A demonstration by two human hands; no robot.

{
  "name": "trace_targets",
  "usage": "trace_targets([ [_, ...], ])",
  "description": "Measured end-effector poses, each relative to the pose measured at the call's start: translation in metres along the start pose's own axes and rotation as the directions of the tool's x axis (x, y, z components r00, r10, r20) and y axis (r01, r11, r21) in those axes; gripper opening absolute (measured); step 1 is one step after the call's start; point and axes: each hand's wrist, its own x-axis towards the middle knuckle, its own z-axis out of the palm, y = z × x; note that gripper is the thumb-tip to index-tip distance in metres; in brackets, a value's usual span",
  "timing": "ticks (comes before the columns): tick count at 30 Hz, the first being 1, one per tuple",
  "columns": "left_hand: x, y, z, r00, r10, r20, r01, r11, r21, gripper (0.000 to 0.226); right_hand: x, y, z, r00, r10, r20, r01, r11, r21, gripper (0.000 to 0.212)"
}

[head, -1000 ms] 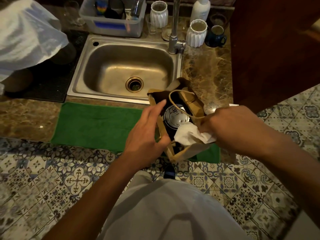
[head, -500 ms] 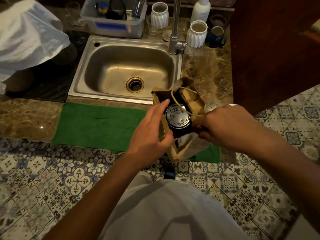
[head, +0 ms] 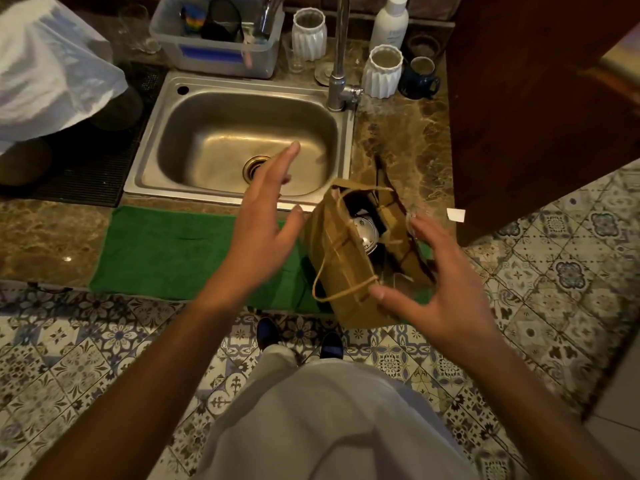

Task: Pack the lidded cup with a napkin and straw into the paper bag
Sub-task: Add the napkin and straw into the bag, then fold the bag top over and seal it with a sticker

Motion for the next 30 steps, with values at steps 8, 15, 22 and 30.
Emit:
trace_targets([
  [8,0.059,-0.019,0.029,0.912,-0.089,0.401,0.105,0.994,-0.018,0.093,-0.006,0.002,0.028,0.989,0.122,-0.089,-0.13,0.987,-0.094,0.115],
  [15,0.079,-0.006,0.03,0.804,-0.03,0.594,0.156,0.975,-0.161,0.09,0.001,0.012,0.017,0.977,0.167,-0.135,-0.178,0.981,-0.073,0.08],
  [22,0.075,-0.022,0.019,0.843,-0.104,0.528,0.181,0.979,-0.096,0.058,0.017,0.027,0.01,0.966,0.154,-0.207,-0.142,0.987,0.072,0.042],
  [30,0.054,-0.032,0.015,0.866,-0.09,0.491,0.199,0.964,-0.175,0.03,0.041,0.045,0.003,0.971,0.143,-0.191,-0.072,0.938,0.339,0.037],
])
